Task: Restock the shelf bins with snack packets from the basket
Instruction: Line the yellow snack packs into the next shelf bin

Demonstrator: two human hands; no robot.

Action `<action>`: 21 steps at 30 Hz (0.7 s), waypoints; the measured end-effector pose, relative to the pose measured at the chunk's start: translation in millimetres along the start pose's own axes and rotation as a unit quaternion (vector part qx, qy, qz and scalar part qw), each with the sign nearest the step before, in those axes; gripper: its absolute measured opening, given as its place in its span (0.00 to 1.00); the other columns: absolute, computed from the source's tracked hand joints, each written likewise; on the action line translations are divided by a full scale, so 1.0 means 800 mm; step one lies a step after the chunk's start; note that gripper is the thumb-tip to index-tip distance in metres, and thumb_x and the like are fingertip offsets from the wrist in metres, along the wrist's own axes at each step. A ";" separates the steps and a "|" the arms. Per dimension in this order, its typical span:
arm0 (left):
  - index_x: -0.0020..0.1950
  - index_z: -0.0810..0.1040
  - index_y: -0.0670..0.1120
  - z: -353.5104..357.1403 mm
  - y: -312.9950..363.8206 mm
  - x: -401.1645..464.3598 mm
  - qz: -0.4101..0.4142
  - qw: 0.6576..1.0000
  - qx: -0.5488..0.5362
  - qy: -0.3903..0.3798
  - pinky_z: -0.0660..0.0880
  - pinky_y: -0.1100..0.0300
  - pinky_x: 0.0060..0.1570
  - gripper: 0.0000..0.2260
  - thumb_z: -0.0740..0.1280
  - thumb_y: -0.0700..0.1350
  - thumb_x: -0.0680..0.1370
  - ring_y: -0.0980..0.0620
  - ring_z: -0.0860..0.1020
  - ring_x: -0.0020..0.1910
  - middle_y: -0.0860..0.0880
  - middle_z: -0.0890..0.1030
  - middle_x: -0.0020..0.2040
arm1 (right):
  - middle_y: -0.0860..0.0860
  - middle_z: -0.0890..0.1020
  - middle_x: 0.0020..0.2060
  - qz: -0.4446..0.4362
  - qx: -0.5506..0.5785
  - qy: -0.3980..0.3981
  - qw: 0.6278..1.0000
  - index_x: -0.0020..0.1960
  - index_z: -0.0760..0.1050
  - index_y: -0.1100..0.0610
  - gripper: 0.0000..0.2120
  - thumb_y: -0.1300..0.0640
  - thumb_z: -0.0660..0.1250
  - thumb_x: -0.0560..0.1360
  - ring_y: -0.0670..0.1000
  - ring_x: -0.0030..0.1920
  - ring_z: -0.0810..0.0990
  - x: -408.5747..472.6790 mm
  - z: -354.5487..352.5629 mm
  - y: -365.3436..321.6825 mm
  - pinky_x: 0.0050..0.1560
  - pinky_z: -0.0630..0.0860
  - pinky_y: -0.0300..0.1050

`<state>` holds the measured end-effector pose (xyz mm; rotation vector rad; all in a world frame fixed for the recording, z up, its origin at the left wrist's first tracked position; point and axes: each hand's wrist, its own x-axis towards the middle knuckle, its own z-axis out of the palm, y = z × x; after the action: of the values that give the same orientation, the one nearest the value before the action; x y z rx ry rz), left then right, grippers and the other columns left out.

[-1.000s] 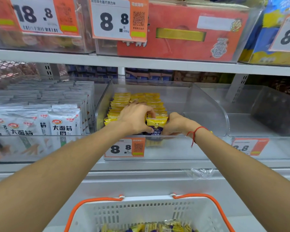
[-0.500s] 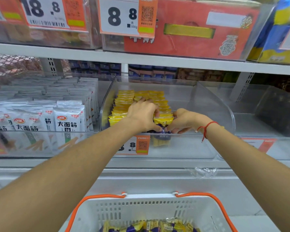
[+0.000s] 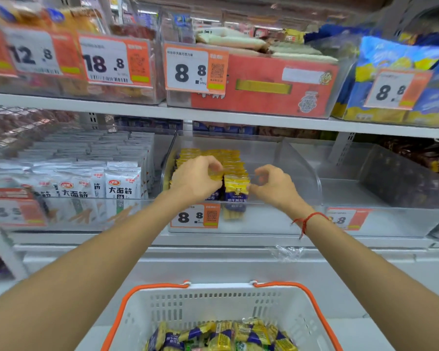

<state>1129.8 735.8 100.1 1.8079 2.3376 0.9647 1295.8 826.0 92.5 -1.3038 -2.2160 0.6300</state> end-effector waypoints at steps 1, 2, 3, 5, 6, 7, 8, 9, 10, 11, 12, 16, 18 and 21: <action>0.56 0.78 0.57 -0.002 0.001 -0.017 -0.009 1.000 -0.019 0.010 0.72 0.62 0.47 0.10 0.69 0.48 0.75 0.57 0.78 0.53 0.60 0.79 0.56 | 0.49 0.79 0.48 -0.018 0.028 0.023 0.999 0.60 0.76 0.55 0.17 0.53 0.71 0.72 0.52 0.54 0.79 -0.018 -0.002 -0.003 0.54 0.74 0.45; 0.53 0.78 0.57 -0.003 0.003 -0.035 -0.021 0.999 -0.042 0.017 0.73 0.61 0.46 0.08 0.69 0.48 0.75 0.58 0.78 0.50 0.61 0.80 0.52 | 0.49 0.80 0.44 -0.033 0.051 0.031 0.998 0.55 0.78 0.53 0.12 0.55 0.71 0.72 0.50 0.51 0.80 -0.035 -0.001 -0.004 0.53 0.75 0.45; 0.49 0.78 0.58 -0.001 0.002 -0.055 -0.035 0.997 -0.070 0.020 0.74 0.61 0.45 0.06 0.69 0.48 0.75 0.58 0.79 0.47 0.61 0.80 0.48 | 0.49 0.81 0.41 -0.039 0.073 0.027 0.996 0.50 0.80 0.52 0.07 0.56 0.72 0.72 0.49 0.47 0.80 -0.052 0.002 -0.003 0.52 0.77 0.46; 0.42 0.76 0.60 0.008 -0.003 -0.095 -0.058 0.992 -0.111 0.013 0.76 0.59 0.46 0.07 0.69 0.47 0.74 0.57 0.79 0.43 0.63 0.79 0.40 | 0.48 0.82 0.36 -0.042 0.115 -0.009 0.992 0.43 0.80 0.52 0.04 0.60 0.71 0.72 0.48 0.40 0.80 -0.084 0.011 0.004 0.49 0.79 0.50; 0.41 0.76 0.61 0.015 -0.008 -0.114 -0.069 0.990 -0.122 0.003 0.76 0.59 0.45 0.08 0.69 0.47 0.73 0.58 0.79 0.42 0.64 0.78 0.38 | 0.48 0.81 0.35 -0.033 0.132 -0.038 0.990 0.41 0.80 0.52 0.05 0.62 0.70 0.72 0.48 0.37 0.80 -0.099 0.017 0.010 0.47 0.80 0.50; 0.41 0.76 0.61 0.024 -0.014 -0.133 -0.084 0.987 -0.133 -0.009 0.75 0.60 0.45 0.09 0.69 0.46 0.74 0.58 0.79 0.41 0.64 0.79 0.39 | 0.49 0.81 0.34 -0.018 0.145 -0.071 0.987 0.41 0.80 0.52 0.06 0.63 0.70 0.73 0.47 0.34 0.79 -0.114 0.024 0.016 0.43 0.79 0.47; 0.42 0.76 0.60 0.034 -0.022 -0.150 -0.102 0.984 -0.145 -0.018 0.76 0.60 0.44 0.08 0.69 0.45 0.74 0.60 0.79 0.41 0.65 0.79 0.40 | 0.50 0.81 0.33 0.003 0.156 -0.104 0.982 0.42 0.80 0.54 0.06 0.64 0.69 0.73 0.45 0.31 0.79 -0.127 0.032 0.023 0.39 0.78 0.42; 0.43 0.77 0.60 0.045 -0.029 -0.167 -0.120 0.980 -0.154 -0.023 0.76 0.61 0.43 0.08 0.68 0.45 0.74 0.61 0.79 0.40 0.65 0.79 0.41 | 0.52 0.80 0.32 0.025 0.168 -0.135 0.976 0.44 0.80 0.56 0.06 0.65 0.67 0.74 0.43 0.28 0.78 -0.139 0.042 0.030 0.35 0.75 0.38; 0.45 0.77 0.59 0.056 -0.037 -0.181 -0.139 0.977 -0.157 -0.031 0.77 0.61 0.43 0.08 0.67 0.44 0.75 0.61 0.79 0.40 0.64 0.79 0.42 | 0.53 0.80 0.32 0.047 0.176 -0.166 0.969 0.46 0.79 0.59 0.06 0.67 0.66 0.74 0.42 0.27 0.77 -0.151 0.052 0.036 0.31 0.73 0.35; 0.46 0.77 0.58 0.067 -0.045 -0.194 -0.157 0.974 -0.159 -0.044 0.77 0.60 0.43 0.08 0.67 0.44 0.76 0.60 0.79 0.41 0.63 0.79 0.42 | 0.54 0.80 0.33 0.068 0.179 -0.196 0.962 0.48 0.79 0.60 0.06 0.67 0.65 0.75 0.43 0.27 0.77 -0.161 0.064 0.041 0.29 0.71 0.33; 0.46 0.76 0.58 0.079 -0.053 -0.207 -0.174 0.970 -0.159 -0.057 0.78 0.59 0.44 0.07 0.67 0.44 0.76 0.58 0.80 0.42 0.62 0.79 0.42 | 0.55 0.80 0.34 0.087 0.170 -0.222 0.956 0.49 0.78 0.61 0.06 0.67 0.65 0.75 0.45 0.29 0.76 -0.173 0.076 0.046 0.28 0.70 0.33; 0.45 0.77 0.57 0.131 -0.086 -0.257 -0.232 0.950 -0.173 -0.118 0.76 0.57 0.50 0.07 0.66 0.43 0.76 0.54 0.79 0.49 0.59 0.80 0.46 | 0.51 0.79 0.34 0.125 0.120 -0.270 0.947 0.50 0.79 0.61 0.07 0.66 0.65 0.74 0.46 0.29 0.76 -0.216 0.131 0.081 0.29 0.72 0.33; 0.47 0.77 0.54 0.160 -0.102 -0.287 -0.266 0.935 -0.173 -0.161 0.75 0.58 0.52 0.07 0.64 0.42 0.78 0.53 0.78 0.52 0.55 0.80 0.50 | 0.48 0.79 0.34 0.136 0.081 -0.283 0.946 0.45 0.79 0.58 0.05 0.64 0.65 0.75 0.43 0.28 0.75 -0.239 0.160 0.109 0.31 0.73 0.34; 0.50 0.78 0.50 0.198 -0.126 -0.338 -0.313 0.910 -0.151 -0.225 0.74 0.62 0.49 0.08 0.61 0.40 0.80 0.51 0.77 0.54 0.49 0.79 0.57 | 0.46 0.75 0.45 0.157 0.024 -0.317 0.935 0.41 0.78 0.53 0.09 0.63 0.63 0.76 0.45 0.34 0.77 -0.274 0.203 0.149 0.39 0.76 0.45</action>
<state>1191.3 554.4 -167.1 0.9286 2.0931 0.6673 1367.6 661.0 -144.1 -1.6082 -2.4590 1.3831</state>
